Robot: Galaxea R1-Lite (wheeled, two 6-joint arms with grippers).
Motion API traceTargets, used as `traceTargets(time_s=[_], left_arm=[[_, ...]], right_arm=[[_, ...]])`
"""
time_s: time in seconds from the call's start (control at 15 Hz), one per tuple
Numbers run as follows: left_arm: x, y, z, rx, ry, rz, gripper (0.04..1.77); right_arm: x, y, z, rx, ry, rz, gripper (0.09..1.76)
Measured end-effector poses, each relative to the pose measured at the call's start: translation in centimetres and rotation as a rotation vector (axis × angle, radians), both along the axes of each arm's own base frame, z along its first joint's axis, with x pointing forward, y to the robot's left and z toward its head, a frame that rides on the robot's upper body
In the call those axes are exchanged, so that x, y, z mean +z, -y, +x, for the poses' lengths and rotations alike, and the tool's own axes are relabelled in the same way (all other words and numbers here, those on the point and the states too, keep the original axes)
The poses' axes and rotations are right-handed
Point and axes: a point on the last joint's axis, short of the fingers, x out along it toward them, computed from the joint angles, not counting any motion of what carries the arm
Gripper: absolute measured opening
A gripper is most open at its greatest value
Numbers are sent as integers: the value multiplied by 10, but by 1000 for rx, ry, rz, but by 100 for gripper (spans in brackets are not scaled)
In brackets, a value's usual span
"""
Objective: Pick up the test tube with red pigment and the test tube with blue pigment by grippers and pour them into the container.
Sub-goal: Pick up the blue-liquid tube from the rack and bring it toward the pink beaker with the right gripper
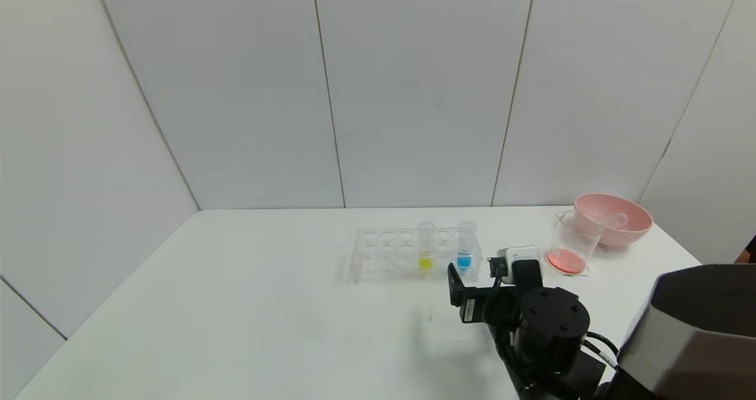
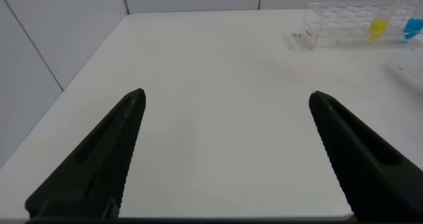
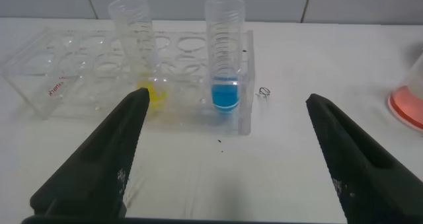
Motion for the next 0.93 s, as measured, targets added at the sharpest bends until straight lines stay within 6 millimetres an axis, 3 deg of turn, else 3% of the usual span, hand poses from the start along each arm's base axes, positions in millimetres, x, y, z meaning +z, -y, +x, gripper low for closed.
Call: traceTargets(time_s=[0.4,0.93], left_arm=[[0,0,0,0,0,0,176],[0,0,0,0,0,0,176]], right_arm=[[-4,4,49,3,61,-37,170],[-6,3,74,8,66,-36,171]])
